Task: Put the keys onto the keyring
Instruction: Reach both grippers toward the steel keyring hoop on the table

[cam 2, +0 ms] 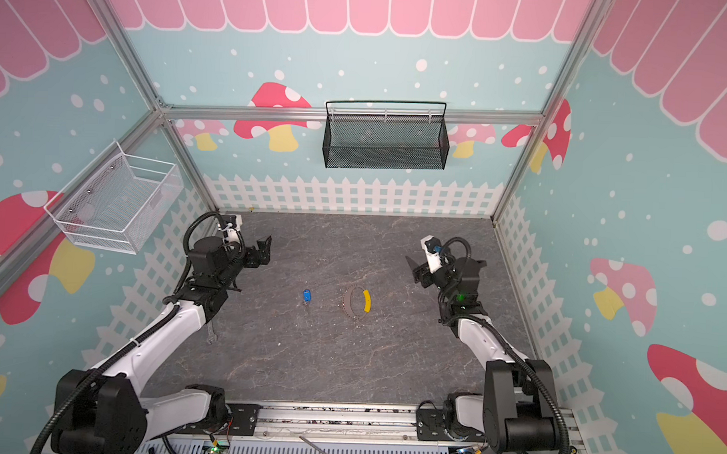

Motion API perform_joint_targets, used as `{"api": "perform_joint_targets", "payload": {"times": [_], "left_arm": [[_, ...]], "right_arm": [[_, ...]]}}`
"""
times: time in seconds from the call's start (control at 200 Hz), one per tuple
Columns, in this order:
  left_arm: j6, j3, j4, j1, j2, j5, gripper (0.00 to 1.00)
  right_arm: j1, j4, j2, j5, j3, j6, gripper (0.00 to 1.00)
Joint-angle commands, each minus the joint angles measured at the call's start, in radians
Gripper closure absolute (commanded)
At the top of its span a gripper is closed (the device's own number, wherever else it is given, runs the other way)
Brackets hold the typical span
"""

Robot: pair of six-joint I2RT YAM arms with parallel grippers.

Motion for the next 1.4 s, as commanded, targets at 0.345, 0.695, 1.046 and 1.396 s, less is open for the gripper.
{"api": "perform_joint_targets", "payload": {"times": [0.345,0.695,1.046,1.396], "left_arm": [[-0.136,-0.027,-0.352,-0.277,0.054,0.073,0.23],[-0.283,0.127,-0.299,-0.45,0.406,0.166,0.42],[-0.332,0.239,-0.314,-0.494,0.579,0.211,0.52],[-0.374,0.224,-0.309,-0.501,0.605,0.177,0.56]], "right_arm": [[0.235,-0.568,0.239,-0.199,0.231,-0.524,0.59],[0.241,-0.591,0.213,-0.09,0.231,-0.525,0.62],[0.241,-0.573,0.144,-0.062,0.151,-0.539,0.64],[0.242,-0.543,0.141,-0.077,0.136,-0.53,0.68]]}}
